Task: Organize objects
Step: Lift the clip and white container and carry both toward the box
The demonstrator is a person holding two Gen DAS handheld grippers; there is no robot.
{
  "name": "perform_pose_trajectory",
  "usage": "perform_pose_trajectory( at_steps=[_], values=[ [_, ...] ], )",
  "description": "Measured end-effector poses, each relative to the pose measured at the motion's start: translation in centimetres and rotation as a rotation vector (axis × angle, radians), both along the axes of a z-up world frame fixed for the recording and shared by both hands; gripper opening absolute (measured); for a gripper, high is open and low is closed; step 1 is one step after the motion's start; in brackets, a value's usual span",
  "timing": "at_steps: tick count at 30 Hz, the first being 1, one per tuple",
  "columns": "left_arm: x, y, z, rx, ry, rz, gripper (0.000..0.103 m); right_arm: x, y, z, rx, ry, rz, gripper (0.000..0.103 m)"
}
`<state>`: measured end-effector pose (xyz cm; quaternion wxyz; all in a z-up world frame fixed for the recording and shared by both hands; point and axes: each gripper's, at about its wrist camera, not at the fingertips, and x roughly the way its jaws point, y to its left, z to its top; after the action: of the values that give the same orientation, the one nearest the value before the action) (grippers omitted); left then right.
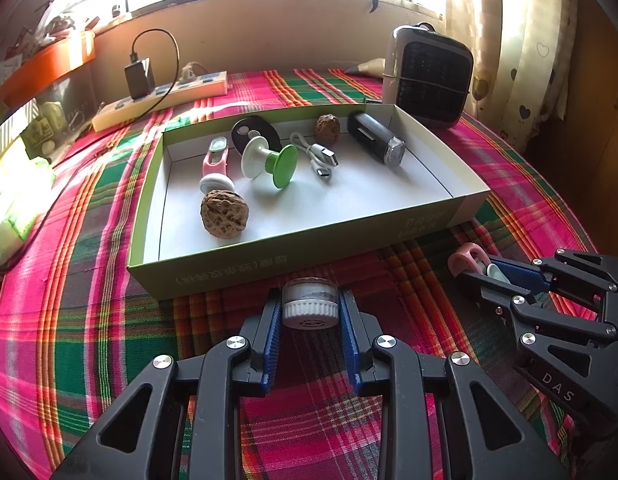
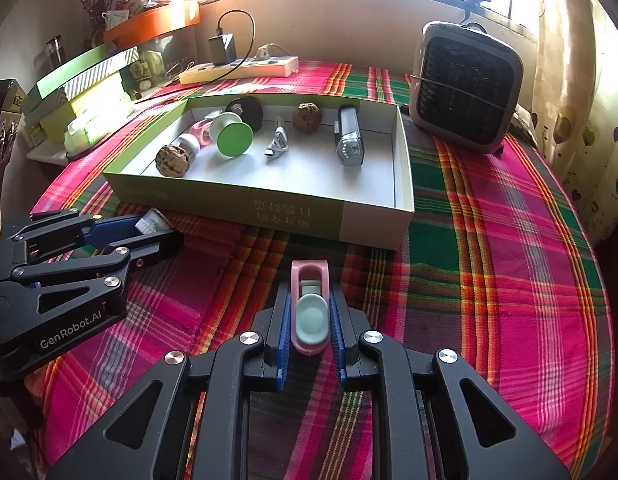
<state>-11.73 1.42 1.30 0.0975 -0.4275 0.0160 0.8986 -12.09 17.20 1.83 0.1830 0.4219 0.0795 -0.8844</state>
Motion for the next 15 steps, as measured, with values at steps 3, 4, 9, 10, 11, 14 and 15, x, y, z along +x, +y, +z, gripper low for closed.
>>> perform_pose_trajectory(
  at_steps=[3,4,9,10,11,14,15],
  values=[
    [0.1,0.0,0.2,0.004,0.004,-0.003,0.025,0.1,0.0,0.0,-0.004,-0.001,0.0,0.018],
    [0.1,0.0,0.2,0.006,0.005,-0.004,0.025,0.1,0.0,0.0,-0.006,-0.001,0.001,0.018],
    [0.2,-0.1,0.7,0.008,0.017,-0.004,0.025,0.3,-0.1,0.4,-0.017,0.007,0.011,0.018],
    [0.3,0.0,0.8,0.008,0.02,-0.005,0.025,0.4,-0.2,0.5,-0.018,0.008,0.013,0.018],
    [0.4,0.0,0.9,0.009,0.023,-0.006,0.025,0.4,-0.2,0.6,-0.019,0.01,0.014,0.018],
    [0.5,0.0,1.1,0.013,0.029,-0.007,0.025,0.5,-0.2,0.9,-0.022,0.016,0.015,0.018],
    [0.5,-0.1,1.3,0.016,0.031,-0.008,0.025,0.6,-0.2,1.1,-0.024,0.02,0.016,0.018]
  ],
)
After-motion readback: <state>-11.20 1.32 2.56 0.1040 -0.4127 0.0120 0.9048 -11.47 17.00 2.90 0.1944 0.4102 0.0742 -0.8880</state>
